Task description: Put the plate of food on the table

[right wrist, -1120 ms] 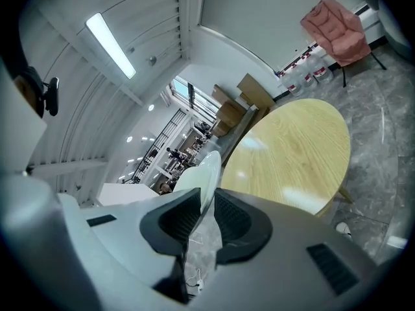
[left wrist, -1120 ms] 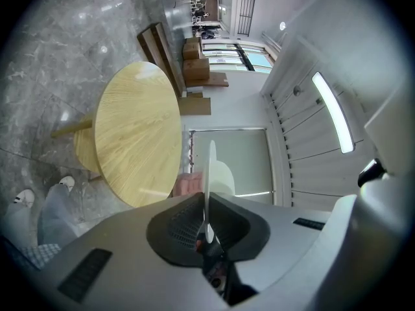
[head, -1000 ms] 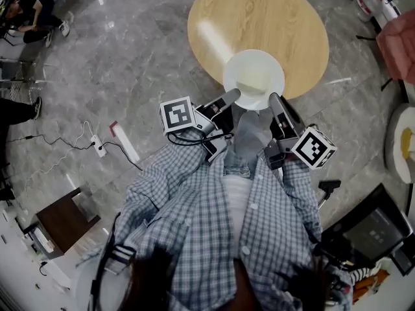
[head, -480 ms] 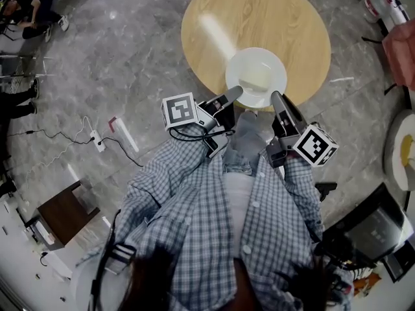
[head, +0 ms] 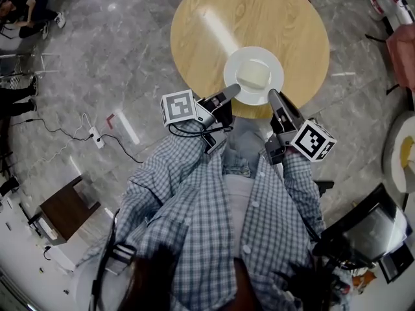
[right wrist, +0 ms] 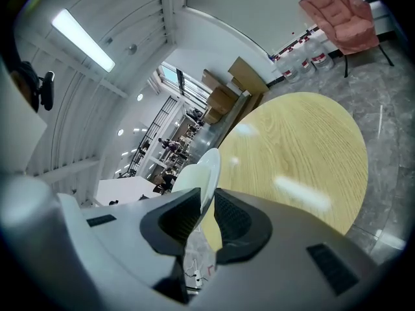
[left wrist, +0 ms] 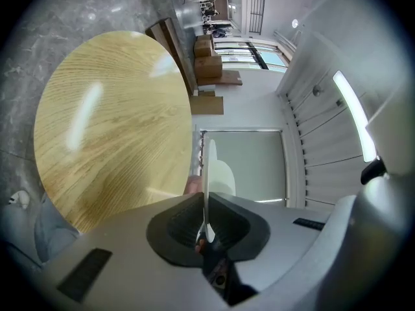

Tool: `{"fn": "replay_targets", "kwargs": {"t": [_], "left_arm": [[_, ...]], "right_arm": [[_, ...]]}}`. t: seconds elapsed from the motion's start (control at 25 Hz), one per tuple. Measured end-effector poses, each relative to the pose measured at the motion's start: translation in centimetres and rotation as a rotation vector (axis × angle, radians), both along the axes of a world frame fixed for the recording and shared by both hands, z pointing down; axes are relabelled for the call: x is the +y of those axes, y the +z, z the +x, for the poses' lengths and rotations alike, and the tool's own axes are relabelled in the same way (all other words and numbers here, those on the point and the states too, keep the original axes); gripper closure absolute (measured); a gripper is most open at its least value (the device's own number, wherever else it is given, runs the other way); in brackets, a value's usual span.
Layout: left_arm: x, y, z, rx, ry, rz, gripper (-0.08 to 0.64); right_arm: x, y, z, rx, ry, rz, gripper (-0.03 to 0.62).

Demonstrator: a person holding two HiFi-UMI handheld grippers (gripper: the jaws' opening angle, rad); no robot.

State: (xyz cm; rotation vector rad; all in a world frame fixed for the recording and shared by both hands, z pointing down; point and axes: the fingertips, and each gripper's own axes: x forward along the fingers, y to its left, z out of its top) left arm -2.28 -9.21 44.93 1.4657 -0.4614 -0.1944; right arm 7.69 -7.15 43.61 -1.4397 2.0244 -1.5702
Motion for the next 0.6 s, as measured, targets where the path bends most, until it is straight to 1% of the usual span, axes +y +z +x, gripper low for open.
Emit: {"fn": "replay_targets", "kwargs": {"t": [0.08,0.16,0.28,0.36,0.48,0.6], "left_arm": [[-1.4,0.4,1.1,0.001,-0.002,-0.009,0.541],[-3.3,-0.6,2.7,0.016,-0.009,-0.016,0.541],[-5.5,-0.9,4.6,-0.015,-0.002,-0.024,0.541],[-6.1,0.6,5.0,-0.034,0.0,-0.032,0.541],[-5.8,4.1,4.4,-0.052,-0.002,-0.044,0.541],[-5.7,5.6,4.4,-0.064,-0.002,-0.054,0.541]], "right_arm": [[-1.4,0.4,1.1,0.002,-0.006,-0.01,0.518],[-3.3,-0.4,2.5,0.005,-0.013,-0.021,0.518],[-5.6,-0.9,4.5,0.005,-0.023,-0.05,0.518],[-6.1,0.7,5.0,0.0,-0.029,-0.067,0.518],[-5.9,4.3,4.4,-0.006,-0.037,-0.083,0.52],[-5.9,5.9,4.4,-0.004,-0.045,-0.097,0.52]]}}
